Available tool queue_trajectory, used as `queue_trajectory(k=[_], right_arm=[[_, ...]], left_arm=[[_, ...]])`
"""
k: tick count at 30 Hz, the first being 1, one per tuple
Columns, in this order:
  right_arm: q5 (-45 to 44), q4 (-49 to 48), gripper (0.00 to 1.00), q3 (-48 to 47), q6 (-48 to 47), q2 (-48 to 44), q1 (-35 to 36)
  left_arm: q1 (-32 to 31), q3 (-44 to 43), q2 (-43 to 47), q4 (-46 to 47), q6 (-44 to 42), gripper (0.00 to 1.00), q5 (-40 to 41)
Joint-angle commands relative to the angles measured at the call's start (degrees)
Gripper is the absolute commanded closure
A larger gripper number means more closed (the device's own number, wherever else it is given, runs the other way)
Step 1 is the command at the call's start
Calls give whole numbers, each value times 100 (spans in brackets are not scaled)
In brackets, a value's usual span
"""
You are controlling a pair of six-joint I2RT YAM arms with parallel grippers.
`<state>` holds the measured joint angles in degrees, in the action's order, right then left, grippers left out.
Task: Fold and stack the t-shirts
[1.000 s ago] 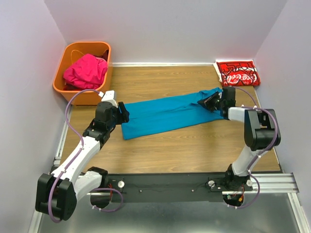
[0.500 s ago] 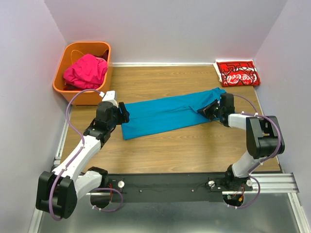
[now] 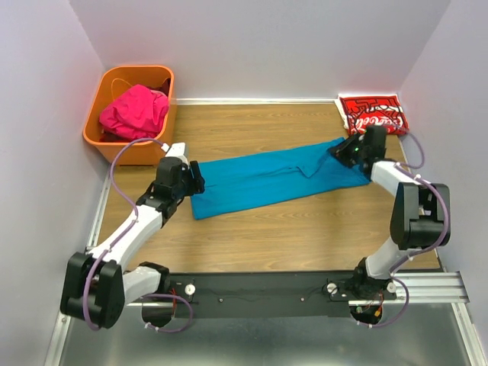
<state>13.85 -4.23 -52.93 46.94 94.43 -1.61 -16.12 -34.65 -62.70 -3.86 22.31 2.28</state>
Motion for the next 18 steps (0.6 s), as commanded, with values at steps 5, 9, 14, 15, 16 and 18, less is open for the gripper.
queue_trajectory(k=[5, 9, 14, 15, 16, 18], right_arm=[[1251, 63, 67, -1254, -686, 891, -481], [1465, -113, 67, -1501, -519, 1253, -498], [1217, -166, 64, -1352, -956, 1376, -823], [1295, -209, 64, -1334, -1072, 1446, -928], [1670, -262, 63, -1343, -1194, 1525, -1138], [2364, -350, 56, -1509, -1537, 1876, -1367]], left_arm=[[12, -849, -1191, 43, -148, 34, -466], [-14, -1052, -1561, 34, -174, 34, -597], [-32, -1052, -1606, 8, -174, 34, -633], [-23, -1017, -1588, -1, -165, 34, -624], [-23, -1000, -1579, -10, -165, 34, -624], [-32, -965, -1544, -10, -191, 34, -650]])
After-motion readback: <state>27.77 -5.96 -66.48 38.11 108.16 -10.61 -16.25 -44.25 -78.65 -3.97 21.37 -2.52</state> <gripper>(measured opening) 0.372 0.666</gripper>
